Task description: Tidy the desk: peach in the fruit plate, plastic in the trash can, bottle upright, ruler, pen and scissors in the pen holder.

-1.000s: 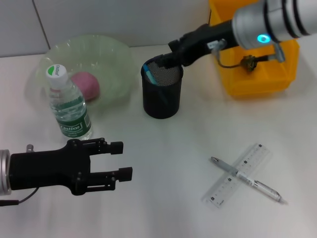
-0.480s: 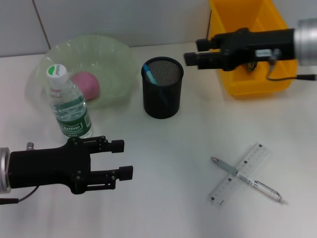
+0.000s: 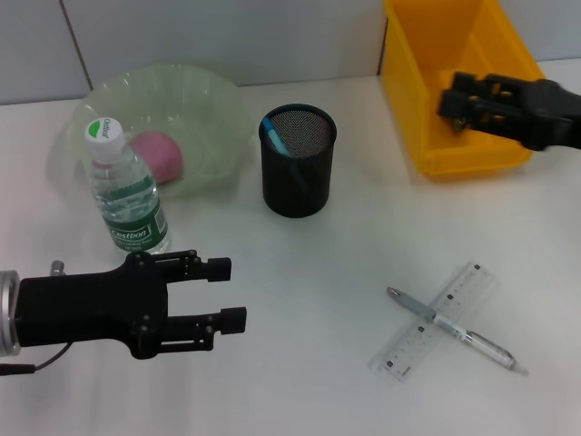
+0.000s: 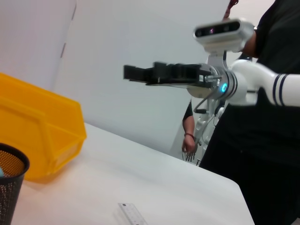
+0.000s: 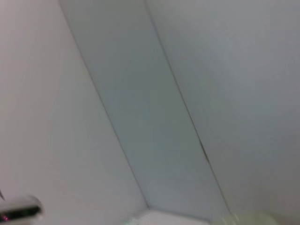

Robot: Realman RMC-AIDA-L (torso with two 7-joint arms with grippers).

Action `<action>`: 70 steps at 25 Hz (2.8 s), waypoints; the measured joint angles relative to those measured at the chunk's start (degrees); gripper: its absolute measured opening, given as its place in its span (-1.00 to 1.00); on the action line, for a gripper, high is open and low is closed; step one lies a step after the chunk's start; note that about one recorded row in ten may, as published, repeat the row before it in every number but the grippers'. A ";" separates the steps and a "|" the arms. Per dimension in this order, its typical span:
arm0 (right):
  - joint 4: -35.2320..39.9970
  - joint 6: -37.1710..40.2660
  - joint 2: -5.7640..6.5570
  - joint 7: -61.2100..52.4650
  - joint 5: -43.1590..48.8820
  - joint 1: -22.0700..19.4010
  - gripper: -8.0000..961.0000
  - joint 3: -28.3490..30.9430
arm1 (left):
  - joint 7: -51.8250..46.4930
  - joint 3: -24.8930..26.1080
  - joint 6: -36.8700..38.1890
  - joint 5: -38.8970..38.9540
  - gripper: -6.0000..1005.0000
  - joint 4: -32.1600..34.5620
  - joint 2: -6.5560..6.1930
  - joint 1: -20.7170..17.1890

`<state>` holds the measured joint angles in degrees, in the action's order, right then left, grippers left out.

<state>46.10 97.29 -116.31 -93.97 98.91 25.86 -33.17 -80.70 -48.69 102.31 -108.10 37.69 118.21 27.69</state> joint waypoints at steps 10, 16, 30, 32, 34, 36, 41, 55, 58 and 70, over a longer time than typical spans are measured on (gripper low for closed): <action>-9.97 8.44 2.56 11.35 7.61 -3.94 0.41 4.68 | 1.08 -0.40 0.54 0.72 0.42 0.10 0.23 0.19; -6.09 13.41 3.14 8.81 14.85 -5.86 0.69 5.39 | 1.14 -0.66 0.42 0.68 0.42 0.06 0.22 0.54; 7.08 20.28 4.35 0.99 23.81 -1.56 0.69 3.12 | -3.45 -5.73 -3.15 -3.71 0.42 5.72 0.13 0.84; 8.77 21.16 4.22 0.93 23.82 -0.29 0.69 2.24 | -4.72 -6.21 -3.49 -4.79 0.42 7.29 0.29 1.04; 11.32 21.35 4.00 0.91 23.83 1.96 0.69 -1.38 | -4.72 -6.11 -3.63 -4.75 0.42 7.21 0.29 1.13; 12.08 21.28 4.02 0.89 23.83 2.87 0.69 -3.20 | -5.23 -5.99 -3.89 -4.67 0.41 7.05 0.28 1.49; 14.75 21.41 4.47 0.28 24.54 7.21 0.69 -10.74 | -6.67 -6.02 -3.90 -4.11 0.41 6.74 0.31 1.74; 21.28 19.31 2.37 4.33 37.15 15.92 0.69 -27.69 | -8.80 -6.00 -3.99 -0.17 0.41 4.79 0.35 1.30; 22.57 18.31 0.85 7.19 40.87 16.59 0.69 -28.67 | -9.59 -5.98 -4.48 0.26 0.41 4.59 0.35 1.27; 26.89 16.21 -1.94 12.41 46.56 17.52 0.69 -34.10 | -10.06 -5.88 -6.19 2.77 0.40 2.47 0.26 1.31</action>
<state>72.99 113.50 -118.26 -81.56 145.47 43.38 -67.28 -90.76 -54.57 96.12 -105.33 40.17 118.47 29.00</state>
